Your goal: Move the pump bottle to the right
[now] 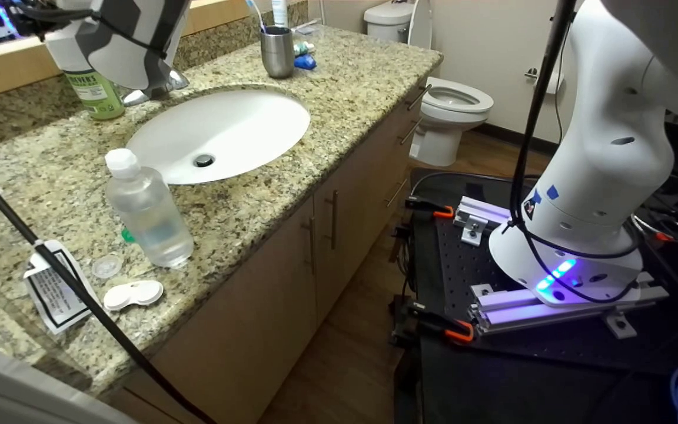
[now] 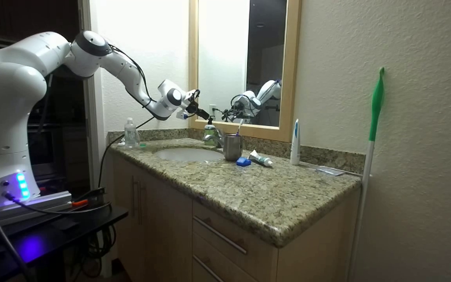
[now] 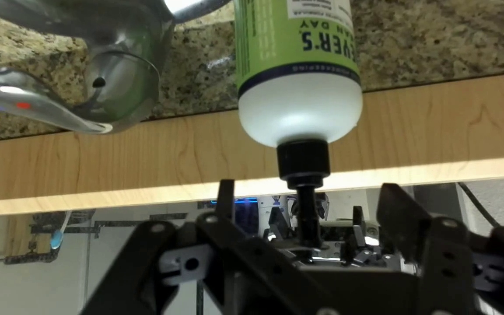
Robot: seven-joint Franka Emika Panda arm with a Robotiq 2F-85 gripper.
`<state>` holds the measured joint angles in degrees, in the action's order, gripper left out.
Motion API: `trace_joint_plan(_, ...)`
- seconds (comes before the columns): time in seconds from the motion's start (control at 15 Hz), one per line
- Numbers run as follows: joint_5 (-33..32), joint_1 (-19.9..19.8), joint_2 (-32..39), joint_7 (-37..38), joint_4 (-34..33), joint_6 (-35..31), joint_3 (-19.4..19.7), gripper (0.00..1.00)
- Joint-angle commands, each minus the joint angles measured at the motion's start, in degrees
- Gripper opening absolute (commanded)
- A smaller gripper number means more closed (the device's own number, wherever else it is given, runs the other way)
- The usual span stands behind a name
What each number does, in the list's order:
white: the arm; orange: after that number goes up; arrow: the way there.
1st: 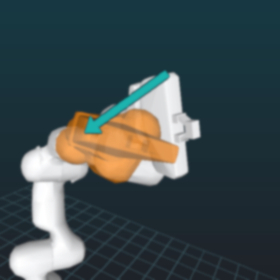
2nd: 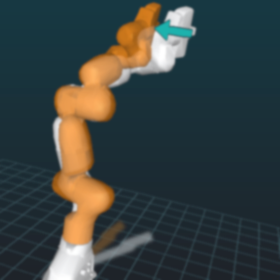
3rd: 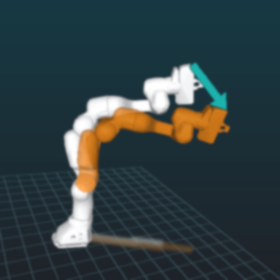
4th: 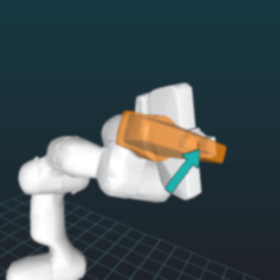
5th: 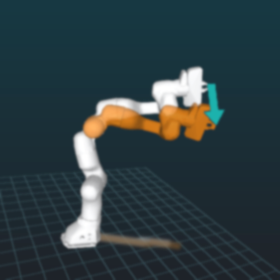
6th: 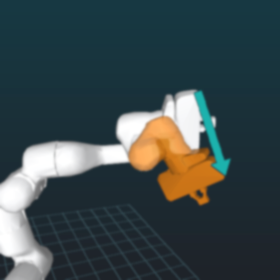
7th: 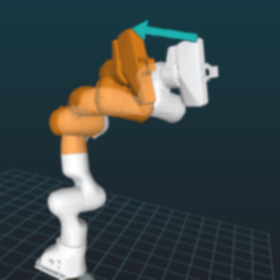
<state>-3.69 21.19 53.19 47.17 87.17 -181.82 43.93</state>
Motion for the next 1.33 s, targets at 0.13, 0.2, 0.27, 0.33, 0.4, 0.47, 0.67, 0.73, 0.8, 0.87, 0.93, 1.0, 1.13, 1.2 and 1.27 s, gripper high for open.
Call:
trace_joint_plan(0.13, 0.7, 1.2, 3.1, 2.7, -2.0, -0.1, 2.7, 0.38)
trace_joint_plan(0.2, 0.7, 1.4, 2.9, 2.8, -1.8, 0.5, 2.7, 0.31)
trace_joint_plan(0.27, 0.6, 1.6, 2.6, 2.8, -1.6, 1.2, 2.8, 0.24)
trace_joint_plan(0.33, 0.5, 1.6, 2.3, 2.8, -1.7, 1.5, 2.6, 0.17)
trace_joint_plan(0.4, 0.7, 1.7, 2.3, 3.0, -1.8, 1.6, 2.9, 0.10)
trace_joint_plan(0.47, 0.8, 1.9, 2.3, 3.3, -1.8, 1.7, 3.3, 0.04)
trace_joint_plan(0.67, 0.8, 2.2, 1.4, 4.2, -2.0, 1.9, 4.0, 0.05)
trace_joint_plan(0.73, 0.8, 2.1, 0.4, 4.2, -1.9, 2.1, 3.8, 0.01)
trace_joint_plan(0.8, 0.7, 1.8, -1.3, 4.1, -1.8, 2.6, 3.3, 0.04)
trace_joint_plan(0.87, 0.7, 1.6, -2.6, 4.1, -1.6, 2.7, 2.9, 0.00)
trace_joint_plan(0.93, 0.8, 1.4, -3.6, 4.0, -1.7, 2.6, 2.8, 0.03)
trace_joint_plan(1.0, 0.6, 1.2, -5.0, 3.4, -1.4, 3.2, 2.6, 0.03)
trace_joint_plan(1.13, 0.3, 1.0, -6.4, 3.1, -1.3, 3.2, 2.7, 0.03)
trace_joint_plan(1.2, 0.2, 1.2, -7.4, 3.0, -1.0, 3.9, 3.0, 0.03)
trace_joint_plan(1.27, 0.0, 1.7, -8.5, 3.0, -0.4, 4.5, 4.0, 0.03)
